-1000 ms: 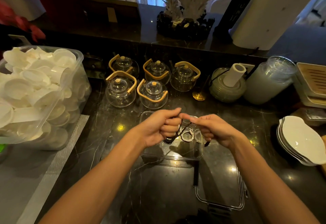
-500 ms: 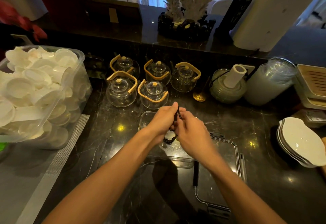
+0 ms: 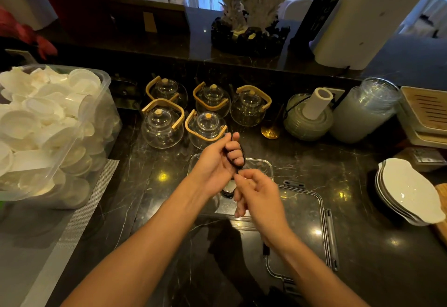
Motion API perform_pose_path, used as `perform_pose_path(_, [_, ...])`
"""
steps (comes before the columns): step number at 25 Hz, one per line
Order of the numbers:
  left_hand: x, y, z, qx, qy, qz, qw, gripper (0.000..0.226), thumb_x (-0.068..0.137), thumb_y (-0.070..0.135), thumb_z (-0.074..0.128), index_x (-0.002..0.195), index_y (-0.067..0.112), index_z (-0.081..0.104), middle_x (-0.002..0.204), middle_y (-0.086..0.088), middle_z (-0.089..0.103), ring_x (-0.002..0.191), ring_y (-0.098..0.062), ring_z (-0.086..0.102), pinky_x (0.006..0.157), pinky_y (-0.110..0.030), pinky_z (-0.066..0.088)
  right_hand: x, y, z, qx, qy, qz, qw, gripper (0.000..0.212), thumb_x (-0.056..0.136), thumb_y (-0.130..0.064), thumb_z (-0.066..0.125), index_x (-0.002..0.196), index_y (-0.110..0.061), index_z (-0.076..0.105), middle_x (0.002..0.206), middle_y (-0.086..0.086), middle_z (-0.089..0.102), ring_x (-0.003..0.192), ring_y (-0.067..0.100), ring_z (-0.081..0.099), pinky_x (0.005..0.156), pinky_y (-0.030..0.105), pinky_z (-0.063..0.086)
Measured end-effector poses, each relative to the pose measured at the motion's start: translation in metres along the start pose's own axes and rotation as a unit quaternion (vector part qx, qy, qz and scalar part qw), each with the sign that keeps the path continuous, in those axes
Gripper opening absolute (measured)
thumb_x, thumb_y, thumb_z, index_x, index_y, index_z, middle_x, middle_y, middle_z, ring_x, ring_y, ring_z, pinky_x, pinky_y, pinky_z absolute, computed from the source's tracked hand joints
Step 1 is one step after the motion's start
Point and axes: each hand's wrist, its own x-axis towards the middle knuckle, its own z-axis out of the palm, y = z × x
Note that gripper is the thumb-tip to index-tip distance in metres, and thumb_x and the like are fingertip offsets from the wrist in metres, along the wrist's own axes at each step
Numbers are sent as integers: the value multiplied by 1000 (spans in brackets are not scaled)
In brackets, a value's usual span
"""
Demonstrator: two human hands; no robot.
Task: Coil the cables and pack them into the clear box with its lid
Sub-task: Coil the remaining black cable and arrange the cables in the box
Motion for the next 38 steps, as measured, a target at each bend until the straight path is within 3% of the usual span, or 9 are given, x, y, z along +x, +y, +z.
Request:
perform_pose_path(2, [-3, 1, -4, -64, -42, -14, 997, 27, 104, 25, 44, 83, 13, 57, 54, 9, 36, 41, -5, 26, 42, -19, 24, 5, -3, -6, 220, -6, 110, 969, 5, 96, -7, 62, 96, -3, 65, 65, 8, 57, 41, 11, 47, 44, 26, 48])
perform_pose_path(5, [-4, 1, -5, -70, -58, 4, 996, 30, 101, 25, 44, 74, 16, 50, 50, 9, 30, 43, -6, 13, 40, -20, 15, 10, -2, -12, 451, -6, 197, 871, 12, 84, -2, 66, 96, 1, 66, 75, 10, 61, 47, 6, 56, 49, 18, 55])
perform_pose_path(12, [-3, -6, -8, -72, -89, -18, 993, 32, 102, 25, 44, 71, 17, 46, 48, 9, 30, 42, -6, 16, 41, -21, 18, 24, 10, -22, 535, -60, 184, 822, 46, 61, -6, 94, 101, 3, 73, 87, 10, 63, 53, 6, 61, 51, 18, 58])
perform_pose_path(15, [-4, -11, -8, 35, -73, -12, 997, 35, 103, 27, 43, 71, 16, 48, 49, 8, 30, 41, -7, 27, 43, -21, 26, 34, 12, -21, 535, -44, 216, 815, 32, 80, -6, 77, 110, 2, 67, 88, 7, 62, 43, 4, 47, 42, 12, 49])
perform_pose_path(18, [-6, -16, -6, 207, 3, 46, 977, 36, 106, 28, 43, 75, 13, 52, 52, 5, 31, 48, -11, 40, 52, -24, 41, 39, 13, -23, 512, -17, 234, 826, 30, 90, -8, 57, 116, 4, 65, 89, 14, 63, 46, 5, 48, 39, 11, 43])
perform_pose_path(22, [-6, -19, -7, 314, 44, 97, 943, 35, 108, 31, 41, 83, 11, 54, 54, 3, 35, 52, -13, 46, 62, -29, 49, 39, 11, -25, 463, -43, 270, 843, 18, 86, -5, 62, 99, 3, 71, 82, 11, 59, 38, 3, 40, 35, 10, 39])
perform_pose_path(26, [2, -29, -13, 456, 141, 130, 869, 38, 107, 37, 40, 84, 14, 58, 50, 6, 50, 51, -12, 53, 72, -39, 48, 38, 5, -29, 358, -75, 253, 896, 15, 86, -3, 65, 97, 1, 75, 78, 10, 68, 38, 3, 42, 37, 9, 41])
perform_pose_path(34, [2, -32, -14, 488, 210, 155, 833, 35, 106, 38, 40, 85, 16, 57, 75, -2, 62, 65, -13, 60, 67, -36, 49, 35, 5, -26, 166, -91, 89, 978, 25, 96, 2, 47, 110, 8, 66, 78, 8, 66, 53, 10, 49, 53, 30, 56])
perform_pose_path(38, [4, -31, -16, 544, 211, 155, 797, 36, 106, 40, 39, 94, 13, 60, 89, -4, 64, 83, -18, 59, 73, -37, 45, 35, 16, -9, -9, 3, 10, 1000, 15, 98, -2, 58, 110, -8, 64, 87, 10, 72, 63, 21, 66, 51, 33, 57])
